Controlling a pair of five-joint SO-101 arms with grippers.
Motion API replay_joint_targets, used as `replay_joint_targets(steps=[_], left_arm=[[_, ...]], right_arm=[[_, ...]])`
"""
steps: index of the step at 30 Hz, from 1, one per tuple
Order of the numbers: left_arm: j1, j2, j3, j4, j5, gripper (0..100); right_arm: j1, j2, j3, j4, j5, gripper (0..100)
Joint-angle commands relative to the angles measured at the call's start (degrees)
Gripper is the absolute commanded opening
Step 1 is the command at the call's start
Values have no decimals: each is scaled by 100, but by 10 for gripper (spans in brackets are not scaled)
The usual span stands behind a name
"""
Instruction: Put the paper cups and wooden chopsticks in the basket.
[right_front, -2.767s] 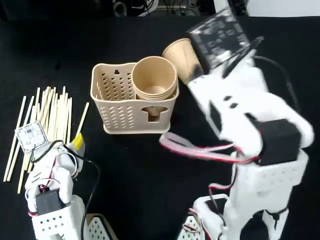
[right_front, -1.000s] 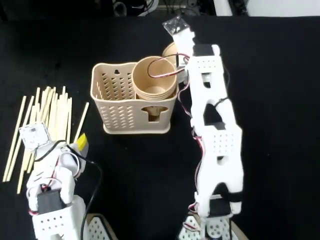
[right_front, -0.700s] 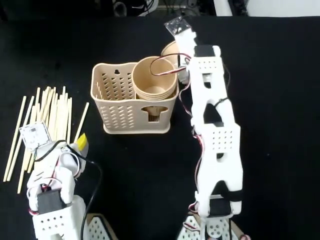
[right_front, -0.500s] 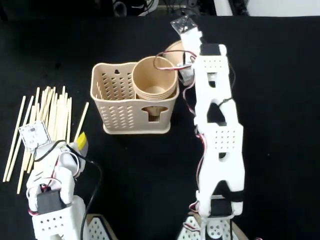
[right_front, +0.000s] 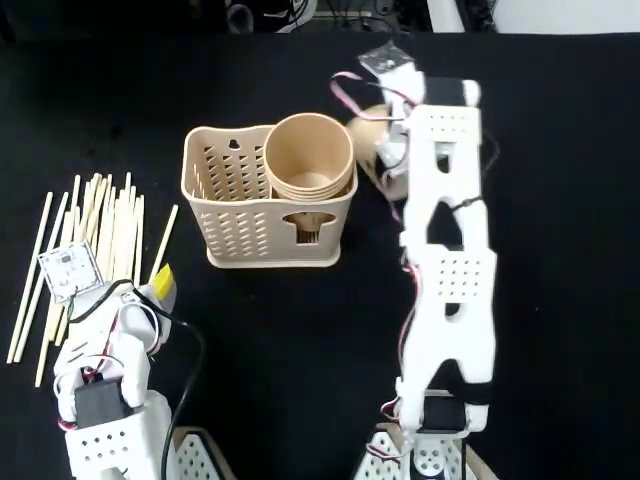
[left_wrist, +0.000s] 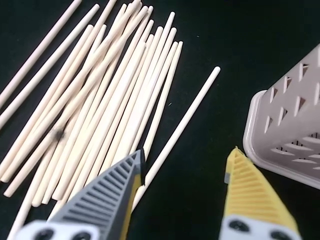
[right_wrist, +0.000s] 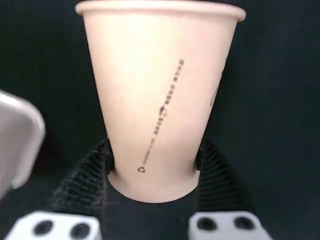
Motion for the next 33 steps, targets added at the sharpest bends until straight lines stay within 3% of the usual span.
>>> replay_joint_targets(steps=[1, 7, 15, 21, 27, 33], left_arm=[[31, -35, -31, -97, -44, 266], [31, -35, -31, -97, -44, 266], [31, -35, -31, -88, -44, 266], [40, -35, -31, -70, -44, 266], [40, -35, -31, -70, -44, 266], [40, -35, -31, -62, -44, 266]], right_arm=[[615, -101, -198, 325, 149, 53], [1626, -163, 251, 325, 1231, 56], [3024, -1235, 1648, 325, 3622, 63], [3736, -2369, 3055, 299, 5108, 248], [3771, -3257, 3565, 281, 4923, 362], [3253, -3793, 3521, 281, 3182, 364]])
